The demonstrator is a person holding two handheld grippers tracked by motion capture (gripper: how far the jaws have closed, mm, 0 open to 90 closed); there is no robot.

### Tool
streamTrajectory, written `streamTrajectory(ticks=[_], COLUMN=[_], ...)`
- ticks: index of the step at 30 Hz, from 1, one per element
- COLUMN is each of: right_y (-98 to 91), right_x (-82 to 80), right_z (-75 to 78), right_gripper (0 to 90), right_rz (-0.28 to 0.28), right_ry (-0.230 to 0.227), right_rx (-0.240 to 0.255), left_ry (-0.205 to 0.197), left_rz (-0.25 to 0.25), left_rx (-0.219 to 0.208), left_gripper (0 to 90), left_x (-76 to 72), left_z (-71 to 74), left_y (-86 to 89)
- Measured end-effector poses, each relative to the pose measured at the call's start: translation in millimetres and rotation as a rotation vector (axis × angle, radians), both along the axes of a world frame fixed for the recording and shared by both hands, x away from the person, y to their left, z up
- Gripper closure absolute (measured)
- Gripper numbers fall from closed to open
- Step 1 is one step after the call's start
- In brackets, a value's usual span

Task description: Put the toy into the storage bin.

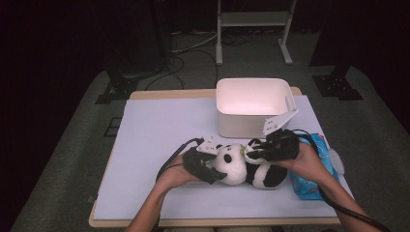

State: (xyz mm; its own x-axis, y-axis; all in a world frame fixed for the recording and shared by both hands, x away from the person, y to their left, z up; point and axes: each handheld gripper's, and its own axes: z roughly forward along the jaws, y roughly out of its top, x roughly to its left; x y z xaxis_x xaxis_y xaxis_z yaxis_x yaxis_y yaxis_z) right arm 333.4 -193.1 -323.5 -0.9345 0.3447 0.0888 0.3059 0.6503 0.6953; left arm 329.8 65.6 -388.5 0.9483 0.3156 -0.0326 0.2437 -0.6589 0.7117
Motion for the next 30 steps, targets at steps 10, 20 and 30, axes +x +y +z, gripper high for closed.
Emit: streamTrajectory(ticks=[10,20,30], right_y=[22.2,-13.1,-30.5], right_x=[4.0,-15.3,-25.1], right_z=[-1.4,-6.3,-20.6], right_gripper=[81.1,77.3,76.1], right_rz=[0.032,-0.029,-0.055], right_ry=[-0.039,-0.078,-0.071], right_rx=[-0.069,-0.094,-0.126], left_ry=[0.011,0.009,0.014], left_rz=[0.003,-0.004,-0.025], left_rx=[0.006,0.028,0.011], left_gripper=[25.4,25.3,25.1], left_x=[1.8,0.4,0.3], left_z=[-0.8,2.4,8.0], left_y=[1.5,0.3,2.4])
